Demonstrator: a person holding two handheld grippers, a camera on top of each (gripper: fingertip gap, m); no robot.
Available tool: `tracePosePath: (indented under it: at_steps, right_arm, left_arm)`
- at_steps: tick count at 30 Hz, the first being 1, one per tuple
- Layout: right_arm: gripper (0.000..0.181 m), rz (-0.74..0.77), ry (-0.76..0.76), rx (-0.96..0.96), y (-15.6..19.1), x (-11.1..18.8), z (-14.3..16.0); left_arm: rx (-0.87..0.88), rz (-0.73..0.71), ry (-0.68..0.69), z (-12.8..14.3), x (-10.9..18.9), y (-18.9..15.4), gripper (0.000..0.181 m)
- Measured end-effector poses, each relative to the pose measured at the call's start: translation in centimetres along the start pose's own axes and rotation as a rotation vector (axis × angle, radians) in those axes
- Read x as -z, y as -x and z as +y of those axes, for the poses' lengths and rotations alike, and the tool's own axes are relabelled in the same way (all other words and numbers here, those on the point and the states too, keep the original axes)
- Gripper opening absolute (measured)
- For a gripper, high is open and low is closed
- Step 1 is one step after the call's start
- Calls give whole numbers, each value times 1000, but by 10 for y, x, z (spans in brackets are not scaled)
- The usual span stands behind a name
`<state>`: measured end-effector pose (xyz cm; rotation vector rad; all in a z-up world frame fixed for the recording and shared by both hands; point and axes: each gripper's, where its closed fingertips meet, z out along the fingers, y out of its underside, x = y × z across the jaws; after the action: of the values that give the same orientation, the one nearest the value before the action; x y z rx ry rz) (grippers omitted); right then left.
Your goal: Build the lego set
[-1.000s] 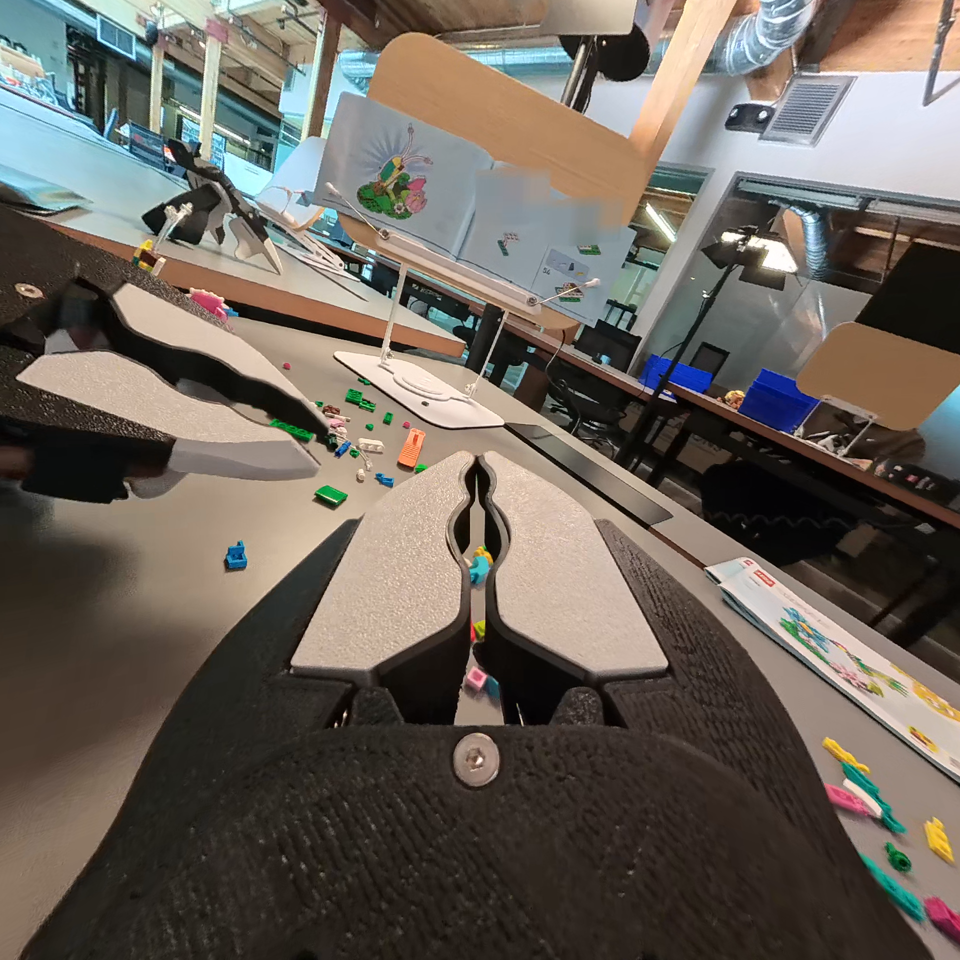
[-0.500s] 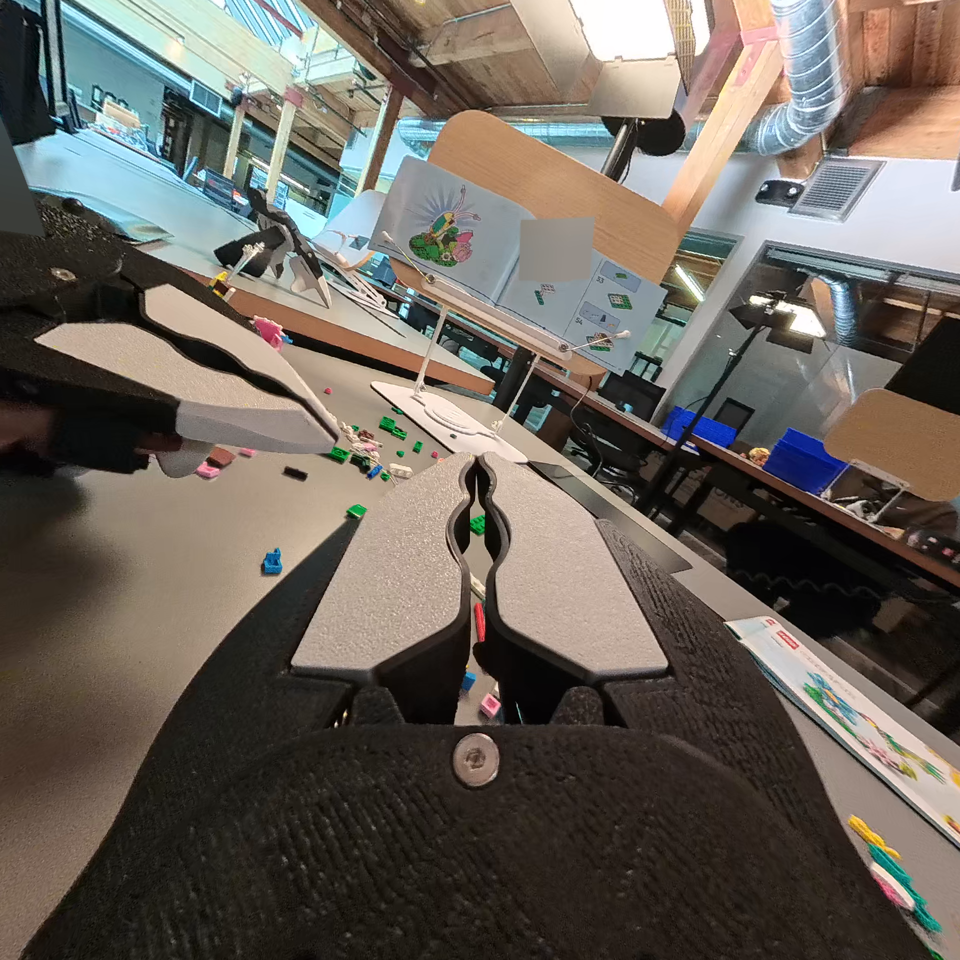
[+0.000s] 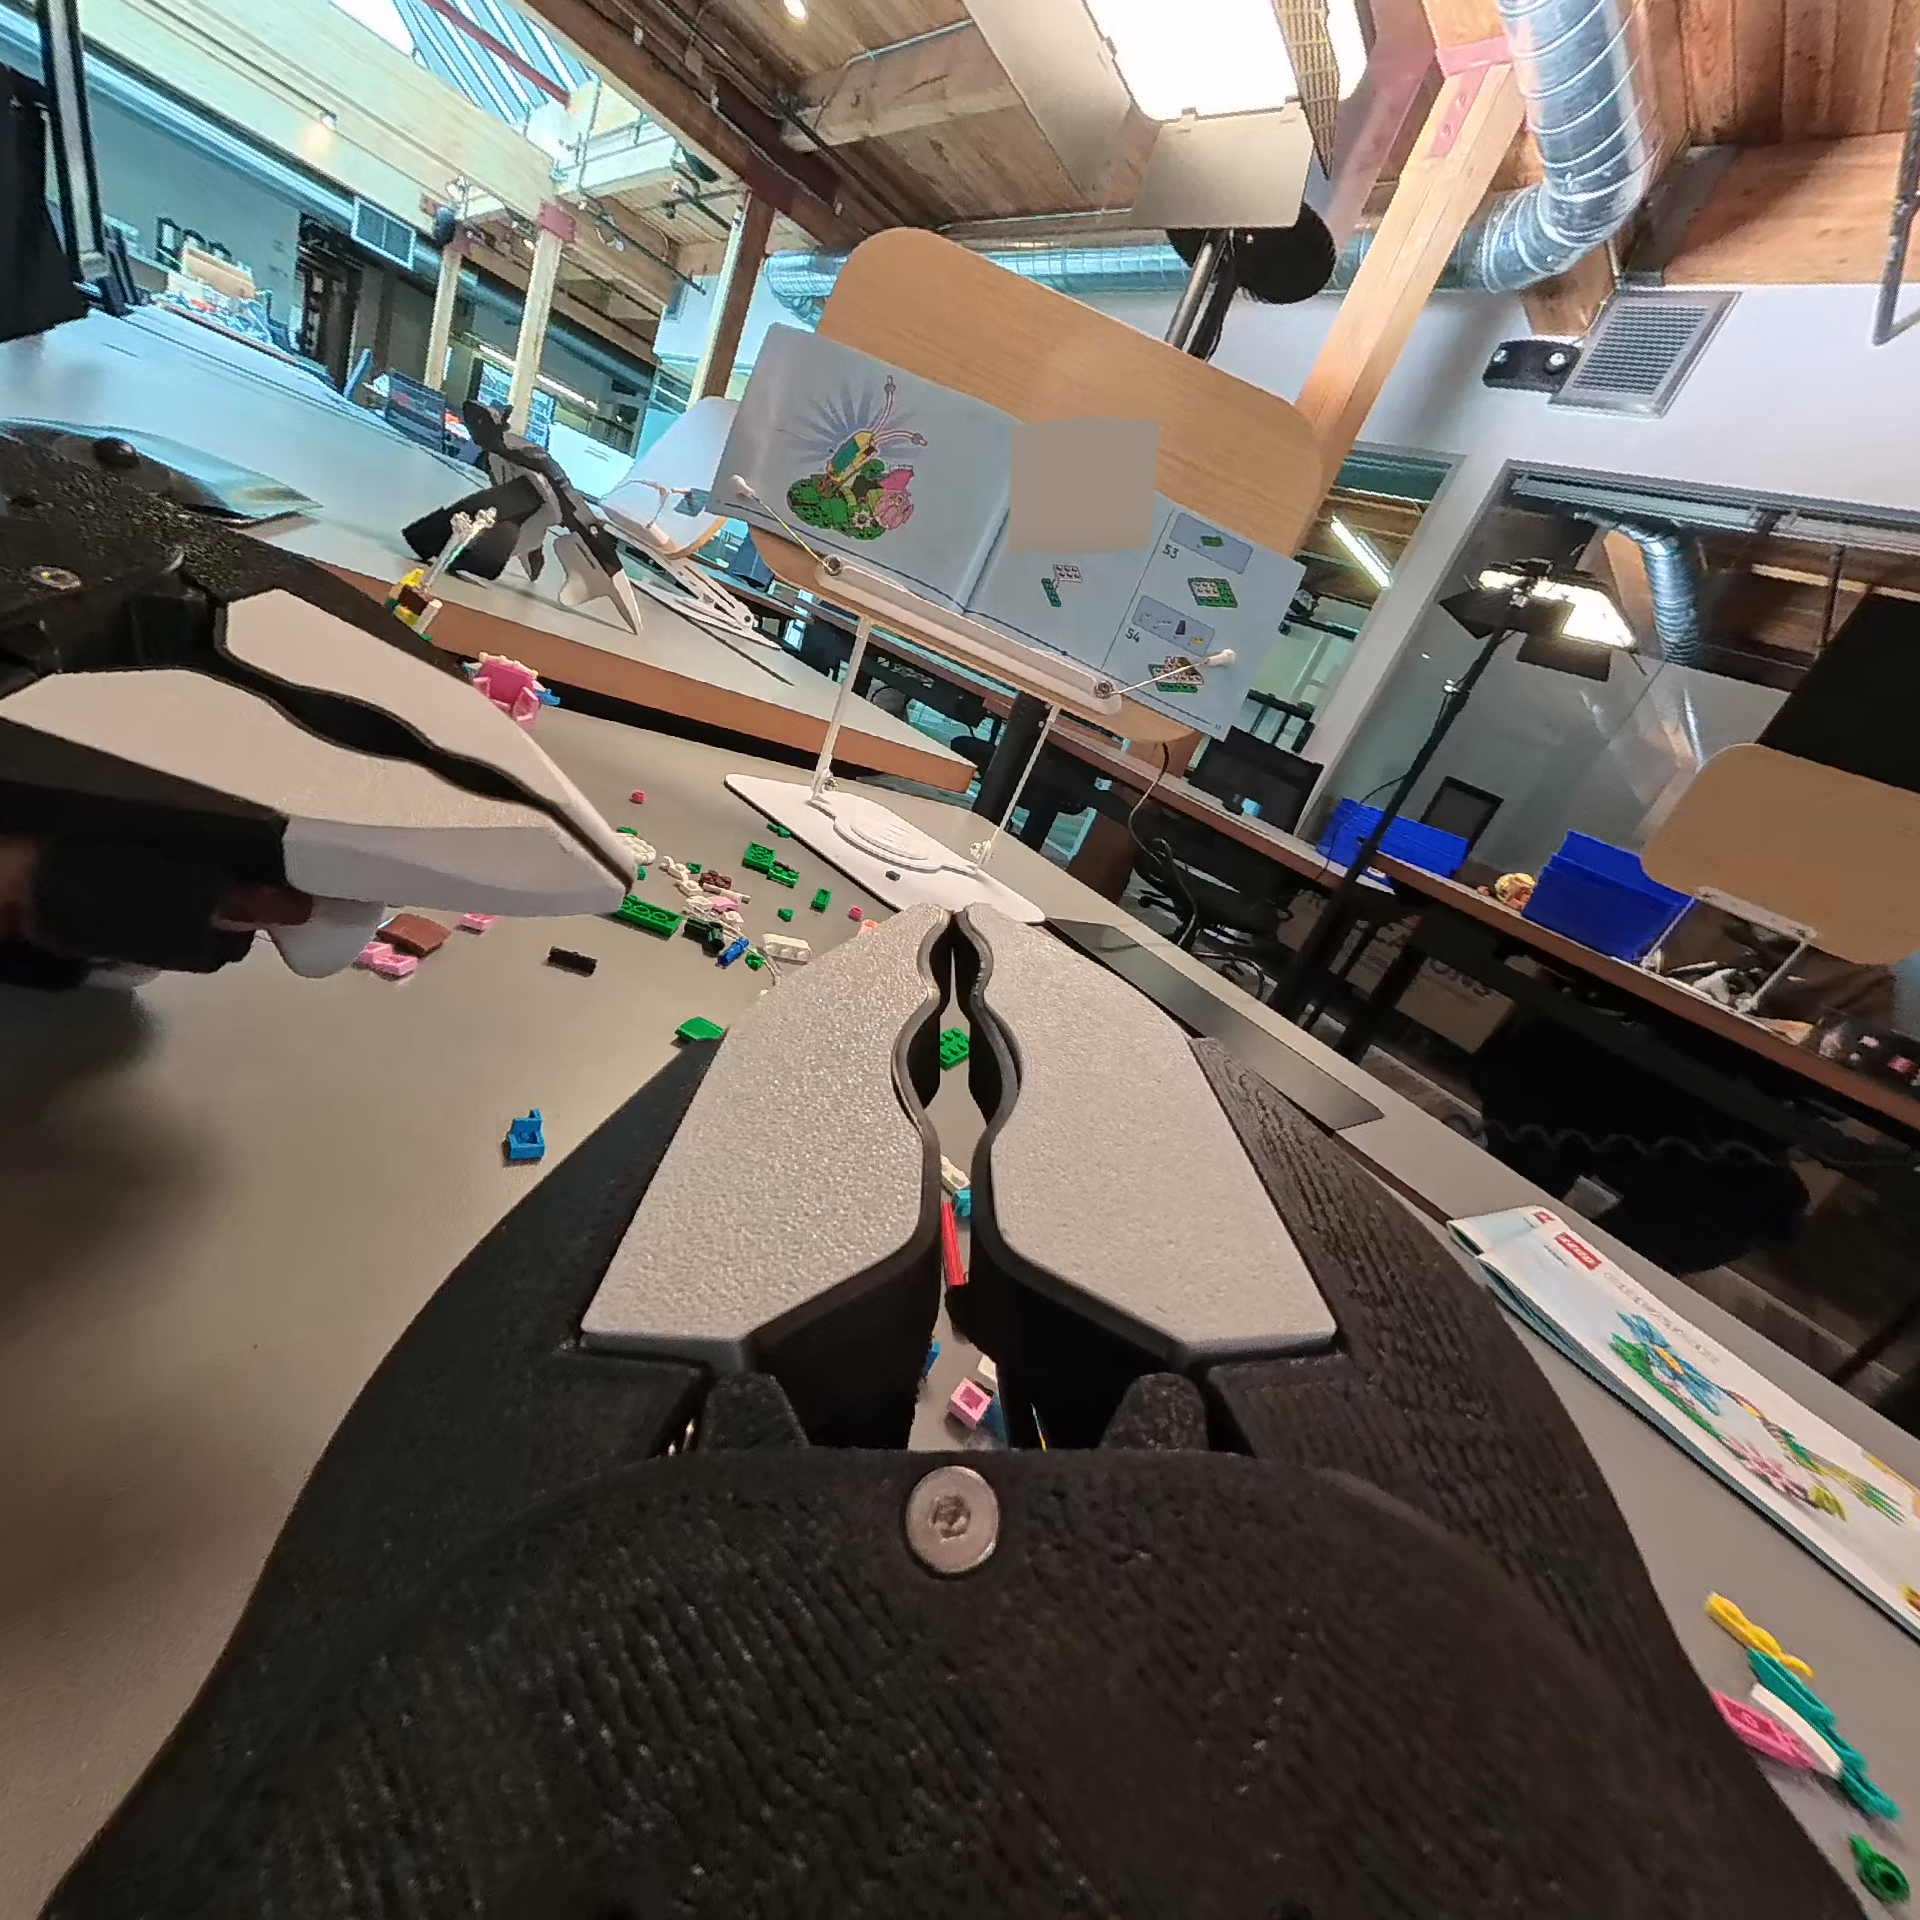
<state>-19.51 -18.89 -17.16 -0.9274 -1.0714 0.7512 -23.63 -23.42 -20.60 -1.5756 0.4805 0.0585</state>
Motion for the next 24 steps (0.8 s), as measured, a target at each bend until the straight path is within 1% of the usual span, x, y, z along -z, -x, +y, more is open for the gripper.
tracePosePath:
  at_steps: [9,24]
  right_arm:
    - [0,-3,0,-2,0,0,0]
    - [0,-6,0,1,1,0,0]
  left_arm:
    - [20,25,-28,-4,1,-3,0]
    - [-20,40,-13,-2,0,-8,0]
